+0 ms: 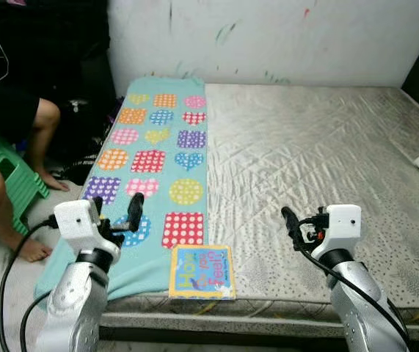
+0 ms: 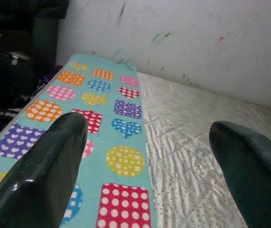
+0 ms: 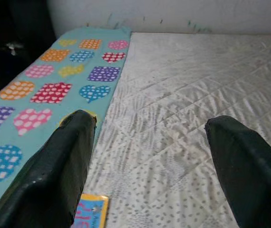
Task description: Clean up the room
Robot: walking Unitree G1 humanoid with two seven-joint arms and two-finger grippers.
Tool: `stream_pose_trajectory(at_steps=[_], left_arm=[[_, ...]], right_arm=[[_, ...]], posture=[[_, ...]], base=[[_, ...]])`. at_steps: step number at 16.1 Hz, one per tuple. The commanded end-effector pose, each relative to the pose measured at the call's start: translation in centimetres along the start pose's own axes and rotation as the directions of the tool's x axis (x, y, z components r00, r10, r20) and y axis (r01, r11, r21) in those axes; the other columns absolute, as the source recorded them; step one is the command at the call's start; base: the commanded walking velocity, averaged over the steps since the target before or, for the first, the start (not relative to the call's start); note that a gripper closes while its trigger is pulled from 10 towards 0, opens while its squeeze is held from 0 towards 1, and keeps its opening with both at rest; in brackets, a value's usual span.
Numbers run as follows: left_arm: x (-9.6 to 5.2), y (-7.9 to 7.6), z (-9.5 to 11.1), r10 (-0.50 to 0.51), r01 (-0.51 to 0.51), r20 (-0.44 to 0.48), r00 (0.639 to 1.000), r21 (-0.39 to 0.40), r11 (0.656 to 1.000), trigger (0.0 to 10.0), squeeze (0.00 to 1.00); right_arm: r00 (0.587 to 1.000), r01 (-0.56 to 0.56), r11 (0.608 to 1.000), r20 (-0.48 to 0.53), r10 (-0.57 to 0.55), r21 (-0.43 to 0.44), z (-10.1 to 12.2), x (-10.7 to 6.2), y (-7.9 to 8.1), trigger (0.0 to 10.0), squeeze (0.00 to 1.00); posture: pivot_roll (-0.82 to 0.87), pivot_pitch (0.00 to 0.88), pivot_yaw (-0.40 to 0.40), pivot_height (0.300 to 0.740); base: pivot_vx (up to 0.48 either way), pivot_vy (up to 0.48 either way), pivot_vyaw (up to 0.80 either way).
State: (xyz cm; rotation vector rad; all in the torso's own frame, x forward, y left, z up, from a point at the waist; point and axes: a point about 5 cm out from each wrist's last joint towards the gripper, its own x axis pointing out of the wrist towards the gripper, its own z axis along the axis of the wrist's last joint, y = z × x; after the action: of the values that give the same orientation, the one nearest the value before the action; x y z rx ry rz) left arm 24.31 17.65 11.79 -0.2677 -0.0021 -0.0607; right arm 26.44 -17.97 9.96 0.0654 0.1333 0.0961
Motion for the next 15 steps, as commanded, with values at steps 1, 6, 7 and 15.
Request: stream_pose_trajectory(at_steps=[1,6,7,15], left_arm=[[-0.11,0.03,0.11,-0.009,0.009,-0.007,1.0,0.011,1.0,10.0,0.0],[-0.11,0.03,0.11,-0.009,0.009,-0.007,1.0,0.011,1.0,10.0,0.0],[-0.11,0.03,0.11,-0.009,0.009,-0.007,1.0,0.011,1.0,10.0,0.0],[-0.11,0.03,0.11,-0.009,0.009,-0.007,1.0,0.011,1.0,10.0,0.0]], right_arm=[[1.0,0.004,1.0,0.004,-0.004,0.014,0.31,-0.04,0.11,10.0,0.0],[1.0,0.004,1.0,0.004,-0.004,0.014,0.31,-0.04,0.11,10.0,0.0],[1.0,0.004,1.0,0.004,-0.004,0.014,0.31,-0.04,0.11,10.0,0.0],[1.0,0.004,1.0,0.004,-0.004,0.014,0.31,-0.04,0.11,10.0,0.0]], posture=[[-0.06,0.019,0.008,0.74],[-0.06,0.019,0.008,0.74],[-0.06,0.019,0.008,0.74],[-0.06,0.019,0.008,0.74]], base=[[0.0,0.0,0.0],[0.0,0.0,0.0],[0.0,0.0,0.0],[0.0,0.0,0.0]])
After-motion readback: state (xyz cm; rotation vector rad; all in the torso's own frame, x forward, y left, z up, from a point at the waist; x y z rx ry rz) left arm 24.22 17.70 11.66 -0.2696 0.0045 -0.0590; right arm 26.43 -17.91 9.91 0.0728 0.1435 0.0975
